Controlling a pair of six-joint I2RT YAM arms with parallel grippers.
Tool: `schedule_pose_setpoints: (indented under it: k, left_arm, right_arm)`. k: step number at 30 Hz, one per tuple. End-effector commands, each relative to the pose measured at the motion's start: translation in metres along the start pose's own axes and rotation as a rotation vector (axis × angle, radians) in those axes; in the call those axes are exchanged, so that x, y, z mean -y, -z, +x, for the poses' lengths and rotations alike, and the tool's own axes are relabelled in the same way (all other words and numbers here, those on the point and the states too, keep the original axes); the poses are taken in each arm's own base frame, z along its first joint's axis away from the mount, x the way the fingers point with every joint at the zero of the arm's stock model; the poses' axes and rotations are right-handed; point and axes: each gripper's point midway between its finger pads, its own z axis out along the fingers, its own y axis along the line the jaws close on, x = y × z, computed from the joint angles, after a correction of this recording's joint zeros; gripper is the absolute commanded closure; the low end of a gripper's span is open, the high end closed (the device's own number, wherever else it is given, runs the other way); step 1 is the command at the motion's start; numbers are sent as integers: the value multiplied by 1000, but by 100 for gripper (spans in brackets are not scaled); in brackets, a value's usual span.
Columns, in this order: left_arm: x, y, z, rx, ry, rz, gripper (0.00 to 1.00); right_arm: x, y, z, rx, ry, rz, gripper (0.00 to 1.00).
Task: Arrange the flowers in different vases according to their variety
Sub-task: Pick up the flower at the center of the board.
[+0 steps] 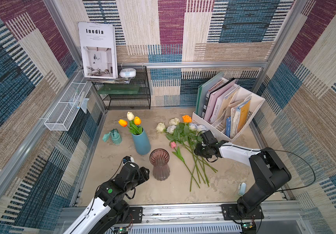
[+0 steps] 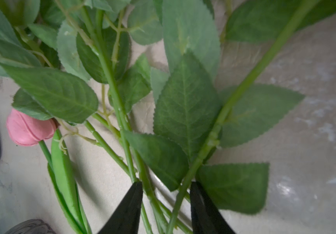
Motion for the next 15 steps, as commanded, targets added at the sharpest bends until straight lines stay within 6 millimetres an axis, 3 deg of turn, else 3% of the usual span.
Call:
schedule_pose_setpoints:
  k: [1, 5, 8, 15]
  left_arm:
    - [2, 0, -1, 5, 0, 8, 31]
    - [3, 0, -2, 6, 3, 11, 31]
    - [3, 1, -2, 7, 3, 12, 31]
    - [5, 4, -4, 14, 6, 19, 31]
  right_arm:
    - [1, -4, 3, -16, -8, 6, 58]
    - [-1, -8, 1, -22, -8, -5, 87]
    - [-3, -5, -3, -10, -7, -12, 100]
    - [-20, 31, -33, 119, 32, -49, 100]
